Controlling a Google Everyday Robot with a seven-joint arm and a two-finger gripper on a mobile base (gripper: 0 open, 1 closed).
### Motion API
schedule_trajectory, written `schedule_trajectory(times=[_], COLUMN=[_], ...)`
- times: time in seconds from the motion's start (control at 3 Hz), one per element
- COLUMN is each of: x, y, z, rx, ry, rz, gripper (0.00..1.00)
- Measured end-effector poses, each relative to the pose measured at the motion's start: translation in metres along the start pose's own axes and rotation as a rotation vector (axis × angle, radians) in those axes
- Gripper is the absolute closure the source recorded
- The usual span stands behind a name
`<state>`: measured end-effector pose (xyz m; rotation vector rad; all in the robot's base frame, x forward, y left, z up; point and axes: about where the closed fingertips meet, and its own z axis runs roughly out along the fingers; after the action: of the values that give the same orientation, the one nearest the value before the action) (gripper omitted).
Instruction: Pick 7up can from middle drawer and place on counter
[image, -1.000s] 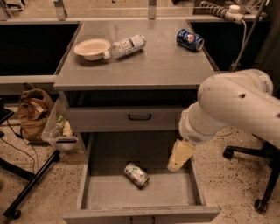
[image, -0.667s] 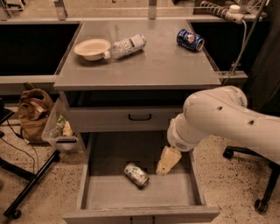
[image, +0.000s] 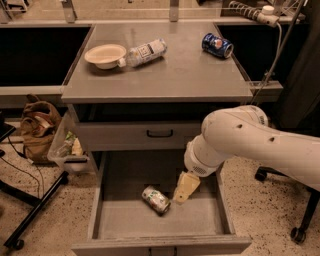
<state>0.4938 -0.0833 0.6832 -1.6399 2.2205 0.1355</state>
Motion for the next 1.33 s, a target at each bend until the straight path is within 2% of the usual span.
schedule_trajectory(times=[0.33,0.67,1.0,1.33], x=[-0.004,-0.027,-0.036,-0.036], y=[0.007,0.018,0.018,0.018], z=[0.027,0.077,0.163,0.163], rx=[-0.037,-0.092,-0.169,-0.169], ry=[-0.011,-0.054,-0.161,-0.161], rz=[-0.038,-0.125,-0.119,-0.119], gripper=[0.0,0.0,0.0,0.0])
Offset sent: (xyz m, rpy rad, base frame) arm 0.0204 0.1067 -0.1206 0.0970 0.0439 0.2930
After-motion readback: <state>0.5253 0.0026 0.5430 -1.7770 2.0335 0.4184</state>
